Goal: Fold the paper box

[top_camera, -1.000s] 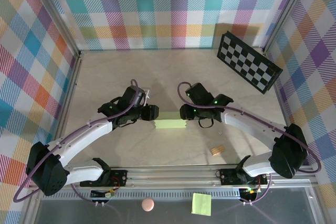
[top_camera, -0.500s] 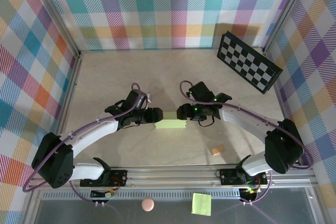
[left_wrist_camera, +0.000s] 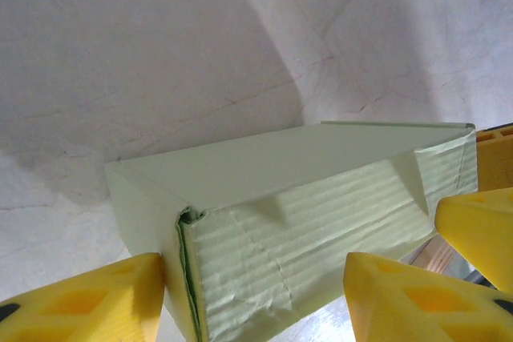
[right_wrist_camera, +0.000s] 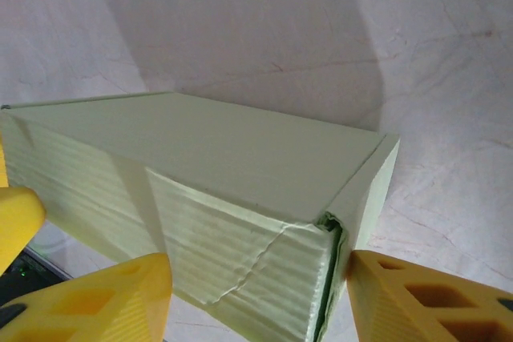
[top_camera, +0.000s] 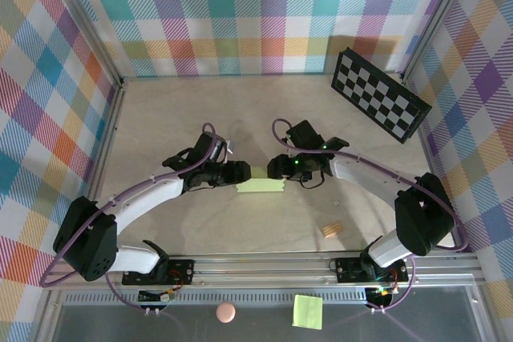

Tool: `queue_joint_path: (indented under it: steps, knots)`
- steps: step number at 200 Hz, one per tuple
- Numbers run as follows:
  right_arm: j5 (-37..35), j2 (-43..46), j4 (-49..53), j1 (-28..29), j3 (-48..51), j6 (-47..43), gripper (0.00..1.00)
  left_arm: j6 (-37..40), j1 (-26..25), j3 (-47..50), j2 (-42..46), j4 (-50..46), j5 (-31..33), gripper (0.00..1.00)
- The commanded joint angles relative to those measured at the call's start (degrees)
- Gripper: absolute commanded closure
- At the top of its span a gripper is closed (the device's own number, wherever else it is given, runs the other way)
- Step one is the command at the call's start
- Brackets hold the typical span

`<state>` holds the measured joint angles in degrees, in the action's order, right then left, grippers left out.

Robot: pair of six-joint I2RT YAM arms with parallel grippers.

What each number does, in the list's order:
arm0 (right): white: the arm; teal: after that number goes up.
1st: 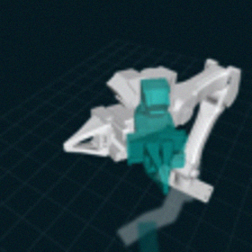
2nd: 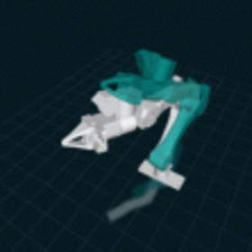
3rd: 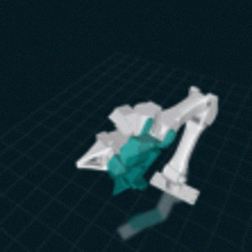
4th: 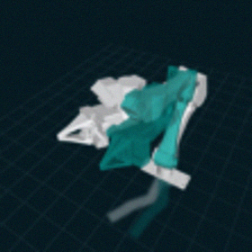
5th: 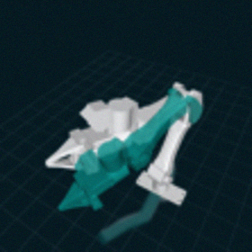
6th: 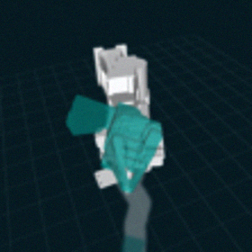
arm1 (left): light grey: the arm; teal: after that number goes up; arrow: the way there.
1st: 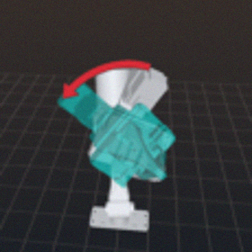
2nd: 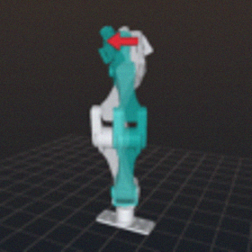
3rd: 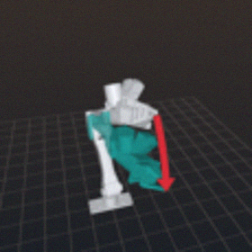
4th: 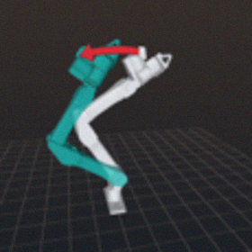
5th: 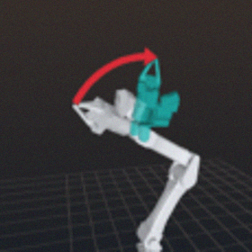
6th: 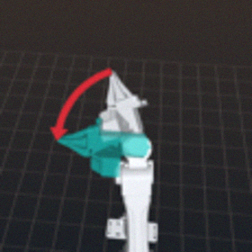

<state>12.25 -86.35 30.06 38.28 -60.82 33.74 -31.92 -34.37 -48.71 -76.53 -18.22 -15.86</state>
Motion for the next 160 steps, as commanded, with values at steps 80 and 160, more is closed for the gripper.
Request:
queue_joint_path:
  steps: [80, 160]
  knots:
    - [-6.3, -5.3, -8.9, 0.5, -7.7, -13.4, 0.40, 16.5, 0.1, -10.6, -7.6, 8.1, 5.9, 0.38]
    - [-2.5, -3.2, -14.0, 3.1, 0.6, -9.6, 0.35, 11.3, -0.3, 3.1, -5.9, 20.5, -2.7, 0.38]
